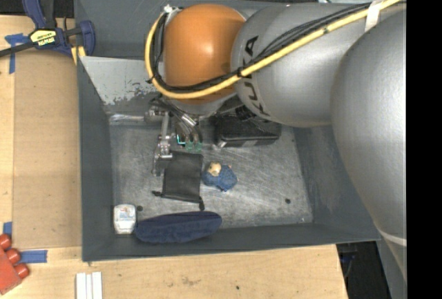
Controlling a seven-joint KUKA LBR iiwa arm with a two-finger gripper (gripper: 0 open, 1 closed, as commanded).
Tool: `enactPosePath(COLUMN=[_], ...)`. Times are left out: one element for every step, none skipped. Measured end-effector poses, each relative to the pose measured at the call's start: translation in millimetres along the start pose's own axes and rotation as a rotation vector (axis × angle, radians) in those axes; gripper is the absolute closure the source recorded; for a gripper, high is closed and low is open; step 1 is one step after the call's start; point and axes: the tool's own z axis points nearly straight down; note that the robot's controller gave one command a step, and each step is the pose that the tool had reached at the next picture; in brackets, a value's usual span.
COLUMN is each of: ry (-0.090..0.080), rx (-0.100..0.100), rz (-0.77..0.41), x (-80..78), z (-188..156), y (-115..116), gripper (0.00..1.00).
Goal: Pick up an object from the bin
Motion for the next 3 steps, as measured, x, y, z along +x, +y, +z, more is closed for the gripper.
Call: enactPosePath(ry=[-0.012, -0.007, -0.013], rx=[-0.004, 0.000, -0.001], rz=[-0.270, -0.063, -0.419], x=[-12.6, 10.9, -2.0], z=[103.7, 75.4, 60.7], y=[-79.8, -114.8, -67.8], gripper=[0.00, 0.00, 0.00])
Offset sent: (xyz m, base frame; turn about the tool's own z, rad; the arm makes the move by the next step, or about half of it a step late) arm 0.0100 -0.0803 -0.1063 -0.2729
